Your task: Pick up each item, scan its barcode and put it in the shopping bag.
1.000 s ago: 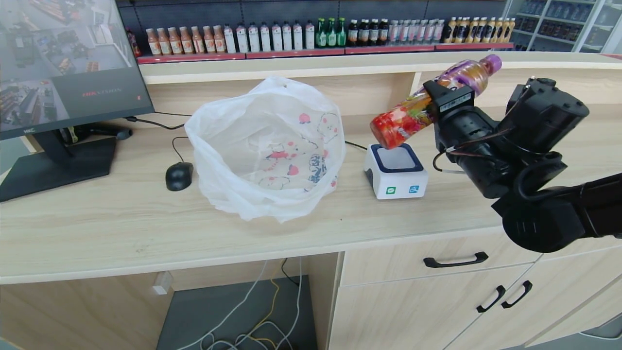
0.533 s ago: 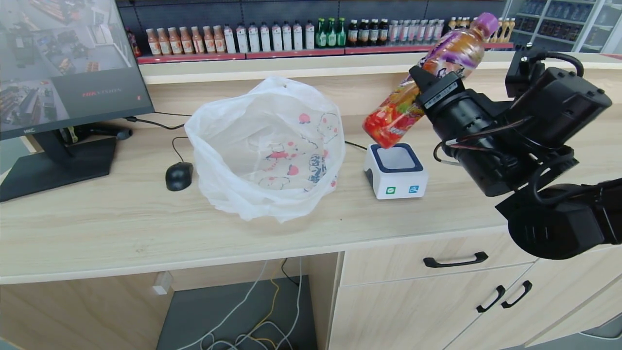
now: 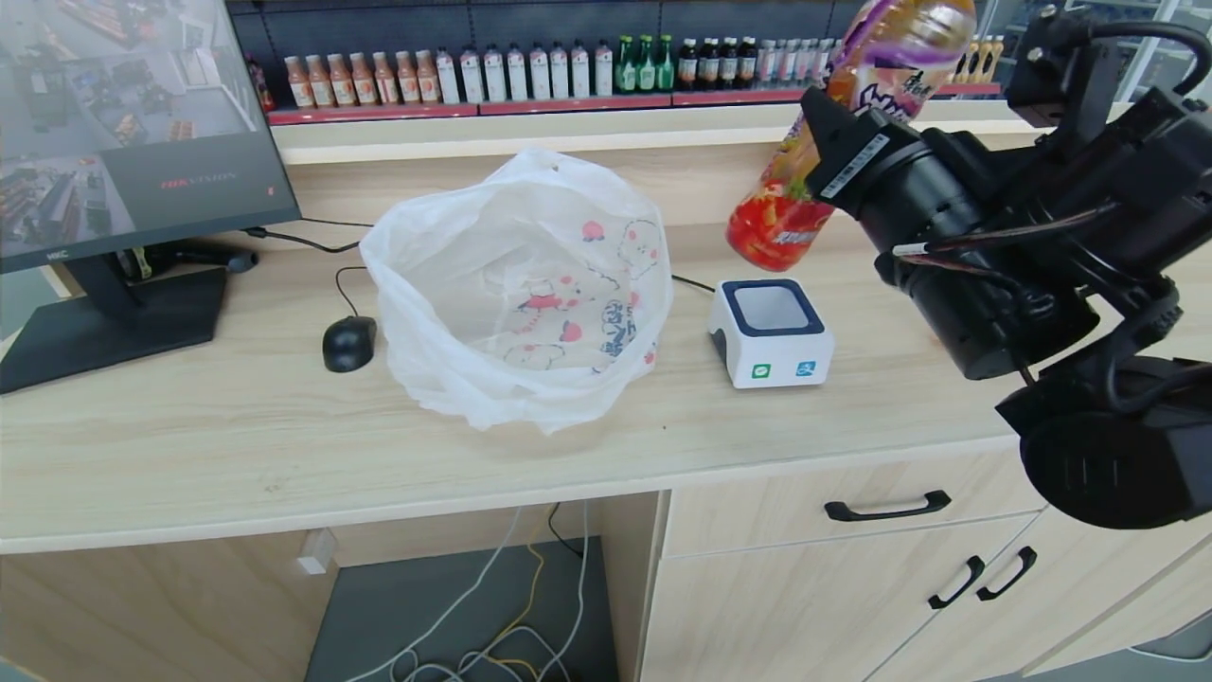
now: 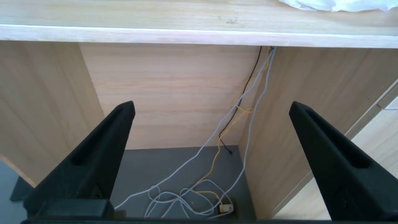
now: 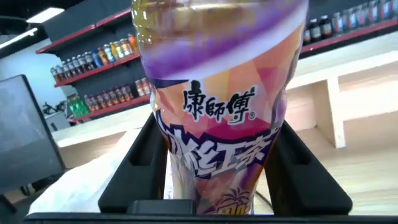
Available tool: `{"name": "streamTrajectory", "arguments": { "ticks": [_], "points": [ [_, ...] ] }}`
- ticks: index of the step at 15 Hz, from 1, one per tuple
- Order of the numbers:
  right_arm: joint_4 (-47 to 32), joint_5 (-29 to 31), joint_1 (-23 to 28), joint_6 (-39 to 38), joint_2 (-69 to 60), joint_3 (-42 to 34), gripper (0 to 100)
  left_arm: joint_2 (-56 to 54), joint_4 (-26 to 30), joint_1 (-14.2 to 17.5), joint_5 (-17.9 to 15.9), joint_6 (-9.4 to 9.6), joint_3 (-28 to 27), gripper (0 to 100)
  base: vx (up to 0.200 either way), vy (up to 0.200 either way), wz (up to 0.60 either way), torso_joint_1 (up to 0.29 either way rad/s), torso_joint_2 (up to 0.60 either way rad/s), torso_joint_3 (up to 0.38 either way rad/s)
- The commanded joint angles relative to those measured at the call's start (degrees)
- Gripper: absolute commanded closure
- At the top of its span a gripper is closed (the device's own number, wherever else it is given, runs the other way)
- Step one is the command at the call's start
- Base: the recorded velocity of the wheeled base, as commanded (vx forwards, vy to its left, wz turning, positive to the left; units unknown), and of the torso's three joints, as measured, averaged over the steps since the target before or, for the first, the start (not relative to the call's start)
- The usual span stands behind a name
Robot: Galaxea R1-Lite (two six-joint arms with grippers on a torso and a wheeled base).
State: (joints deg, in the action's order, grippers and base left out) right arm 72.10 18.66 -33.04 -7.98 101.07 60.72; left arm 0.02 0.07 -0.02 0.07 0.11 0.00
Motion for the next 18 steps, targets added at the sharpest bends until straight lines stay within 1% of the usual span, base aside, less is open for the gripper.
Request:
{"name": "streamTrajectory", "arguments": {
  "ticks": [1,2,4,5,9,11,14,17,18],
  "points": [
    [1.6,-1.6,-0.2,3.6,-0.3,-1.0,100,0.0,0.0,-0.1,0.0,-0.02,0.0,0,0.0,0.0,0.0,0.0,0.0,0.0],
    [2.7,-3.7,-0.2,5.9,0.1,-1.8,100,0.0,0.0,-0.1,0.0,-0.02,0.0,0,0.0,0.0,0.0,0.0,0.0,0.0],
    [6.9,-11.2,0.9,11.7,2.1,-5.0,100,0.0,0.0,-0.1,0.0,-0.02,0.0,0,0.0,0.0,0.0,0.0,0.0,0.0],
    [8.9,-12.2,1.4,12.4,3.1,-6.0,100,0.0,0.0,-0.1,0.0,-0.02,0.0,0,0.0,0.0,0.0,0.0,0.0,0.0],
    [11.3,-12.3,1.8,15.5,3.9,-6.4,100,0.0,0.0,-0.1,0.0,-0.11,0.0,0,0.0,0.0,0.0,0.0,0.0,0.0],
    [14.0,-12.3,2.5,17.4,3.9,-7.9,100,0.0,0.0,-0.1,0.0,-0.11,0.0,0,0.0,0.0,0.0,0.0,0.0,0.0],
    [17.0,-12.7,2.5,18.8,3.3,-12.2,100,0.0,0.0,-0.1,0.0,-0.2,0.0,0,0.0,0.0,0.0,0.0,0.0,0.0],
    [17.9,-12.2,2.2,16.7,3.5,-12.4,100,0.0,0.0,-0.1,0.0,-0.11,0.0,0,0.0,0.0,0.0,0.0,0.0,0.0],
    [17.9,-12.2,2.5,15.6,3.9,-11.8,100,0.0,0.0,-0.1,0.0,-0.02,0.0,0,0.0,0.2,0.0,0.002,0.0,-0.002]
  ]
}}
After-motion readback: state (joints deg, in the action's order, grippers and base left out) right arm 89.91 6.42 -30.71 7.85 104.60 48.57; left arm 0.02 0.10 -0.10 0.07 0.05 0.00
